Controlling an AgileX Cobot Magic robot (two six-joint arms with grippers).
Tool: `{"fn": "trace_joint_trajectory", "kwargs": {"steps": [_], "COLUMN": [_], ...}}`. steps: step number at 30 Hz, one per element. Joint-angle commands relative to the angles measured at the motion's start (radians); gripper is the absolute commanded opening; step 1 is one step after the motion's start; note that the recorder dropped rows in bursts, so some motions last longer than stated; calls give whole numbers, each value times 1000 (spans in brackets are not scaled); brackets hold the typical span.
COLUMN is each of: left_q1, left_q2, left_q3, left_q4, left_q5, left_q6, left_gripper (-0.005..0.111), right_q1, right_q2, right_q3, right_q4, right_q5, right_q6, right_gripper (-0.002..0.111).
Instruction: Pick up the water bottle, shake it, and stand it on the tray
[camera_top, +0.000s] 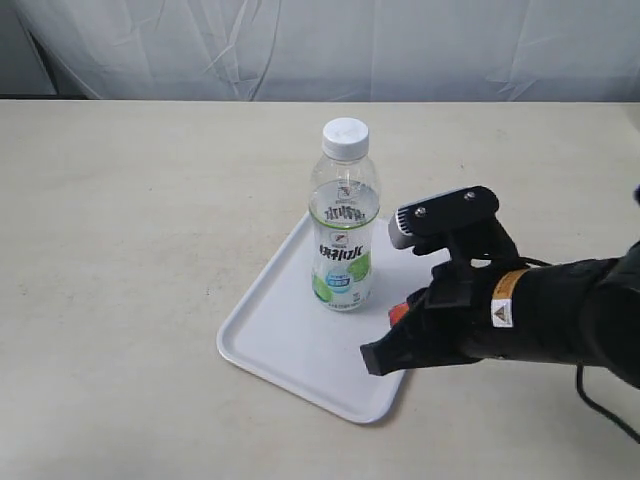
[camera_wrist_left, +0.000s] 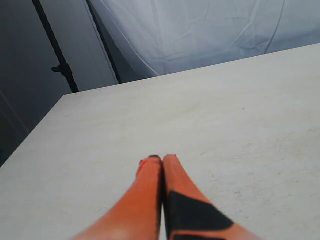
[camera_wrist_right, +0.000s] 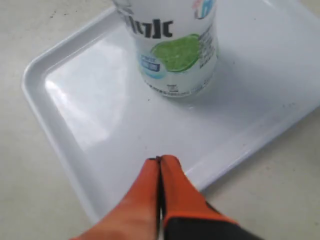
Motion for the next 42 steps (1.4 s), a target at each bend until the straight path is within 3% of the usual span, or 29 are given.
{"fn": "trace_joint_trajectory", "kwargs": {"steps": [1,3,11,14,19,33,38,42], "left_q1": [1,1,1,1,1,1,1,1], "left_q2": [-4,-4,-4,-4,-4,-4,-4,-4], "left_q3": [2,2,2,2,2,2,2,2], "left_q4": [5,5,5,5,5,5,5,5], "left_q5": [-13,-13,-13,-13,-13,-13,-13,-13], "left_q6": [-8,-8,-8,-8,-8,-8,-8,-8], "left_gripper": [0,0,0,0,0,0,0,0], "right_q1": [17,17,17,17,3,-502,-631,-693], "right_q2": [-209,-297,-426,-436,-601,-1170,-1350,-1365], "right_q3": [7,7,7,7,17,314,389,415], "right_q4": [87,141,135,263,201,302,283,283], "right_q5": [229,313,307,307,238,205,202,195], "right_q6": [0,0,0,-2,-3,-4,-22,-78], "right_gripper": [-1,-1,-1,-1,-1,-1,-1,-1]}}
